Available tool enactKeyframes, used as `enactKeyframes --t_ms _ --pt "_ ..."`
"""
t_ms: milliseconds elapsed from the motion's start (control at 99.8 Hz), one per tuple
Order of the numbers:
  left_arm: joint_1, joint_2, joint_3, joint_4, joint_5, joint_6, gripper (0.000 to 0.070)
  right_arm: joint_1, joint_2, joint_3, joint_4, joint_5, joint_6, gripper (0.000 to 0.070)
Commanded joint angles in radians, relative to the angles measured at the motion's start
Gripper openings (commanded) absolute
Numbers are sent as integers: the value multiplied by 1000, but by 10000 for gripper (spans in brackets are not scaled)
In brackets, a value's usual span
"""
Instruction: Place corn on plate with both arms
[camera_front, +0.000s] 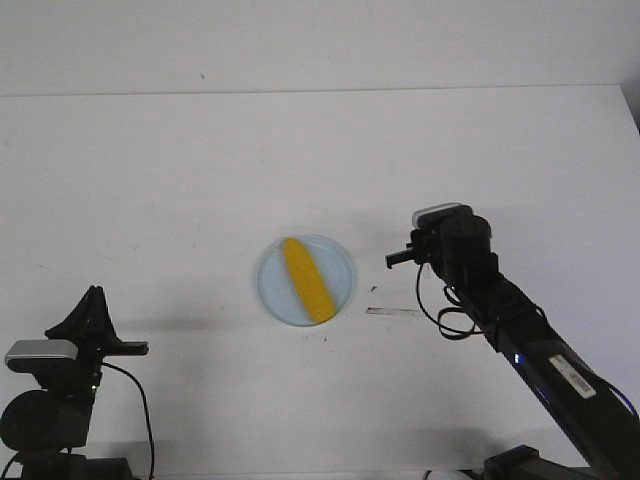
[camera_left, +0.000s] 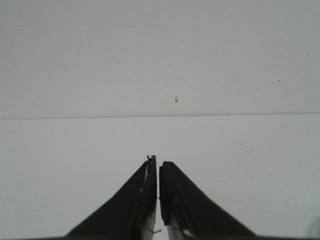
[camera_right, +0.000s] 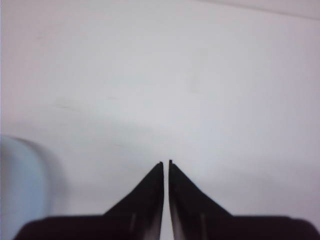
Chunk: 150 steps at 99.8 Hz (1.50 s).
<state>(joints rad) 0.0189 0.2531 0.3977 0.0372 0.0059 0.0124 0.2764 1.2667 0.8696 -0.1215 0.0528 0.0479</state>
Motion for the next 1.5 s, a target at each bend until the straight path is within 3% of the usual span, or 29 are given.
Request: enactKeyframes --t_ms 0,230,461,812,1122,1493 --pt "2 -1 9 10 1 5 1 -47 -43 -67 70 -1 -11 8" --pt "2 -1 9 10 1 5 1 -176 -276 -284 189 0 -11 8" --pt "2 -1 9 10 1 5 1 -200 -584 -437 186 -1 -11 8" --pt "2 -1 9 10 1 5 1 -197 -938 -485 -13 0 -11 9" --pt "2 -1 9 10 1 5 1 -197 -1091 -484 -13 0 -11 9" --pt "2 -1 9 10 1 5 1 -197 -1109 -484 0 0 -11 9"
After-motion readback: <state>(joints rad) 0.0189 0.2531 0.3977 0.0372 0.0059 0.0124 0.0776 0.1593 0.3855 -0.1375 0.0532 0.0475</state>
